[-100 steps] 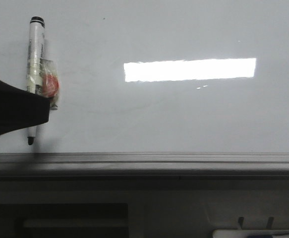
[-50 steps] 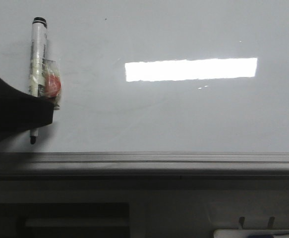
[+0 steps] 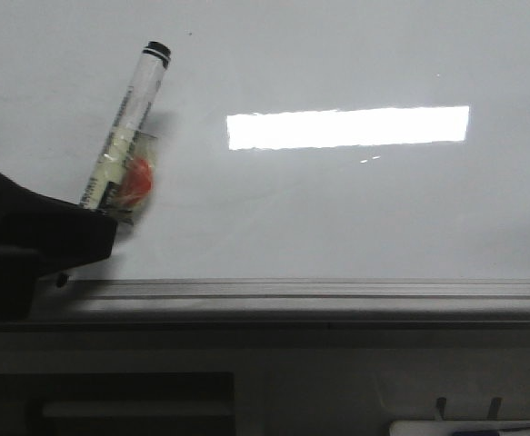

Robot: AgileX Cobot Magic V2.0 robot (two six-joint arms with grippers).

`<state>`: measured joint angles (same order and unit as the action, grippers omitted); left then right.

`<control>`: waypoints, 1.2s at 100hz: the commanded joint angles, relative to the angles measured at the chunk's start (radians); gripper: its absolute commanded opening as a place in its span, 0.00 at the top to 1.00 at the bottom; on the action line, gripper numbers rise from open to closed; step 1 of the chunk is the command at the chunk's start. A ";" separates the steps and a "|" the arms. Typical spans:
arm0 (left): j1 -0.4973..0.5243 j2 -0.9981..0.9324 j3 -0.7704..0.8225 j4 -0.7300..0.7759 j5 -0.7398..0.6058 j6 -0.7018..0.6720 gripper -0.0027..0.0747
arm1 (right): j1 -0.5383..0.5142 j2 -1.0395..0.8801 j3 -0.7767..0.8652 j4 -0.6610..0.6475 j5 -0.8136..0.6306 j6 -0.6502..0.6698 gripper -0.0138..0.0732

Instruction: Write number 3 on whiteboard

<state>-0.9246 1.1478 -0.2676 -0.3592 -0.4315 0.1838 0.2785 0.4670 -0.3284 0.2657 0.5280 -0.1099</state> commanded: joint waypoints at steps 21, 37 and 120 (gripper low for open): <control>-0.012 -0.048 -0.024 0.340 -0.064 -0.009 0.99 | 0.368 0.016 -0.163 0.012 -0.034 -0.119 0.48; -0.007 -0.053 -0.024 0.670 -0.064 0.002 0.99 | 0.522 0.057 -0.216 0.012 -0.048 -0.124 0.35; -0.007 -0.053 -0.026 0.765 -0.088 0.099 0.99 | 0.637 0.520 -0.404 0.010 -0.204 -0.291 0.36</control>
<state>-0.9280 1.1120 -0.2676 0.4191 -0.4392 0.2770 0.9139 0.9621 -0.6743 0.2657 0.3682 -0.3764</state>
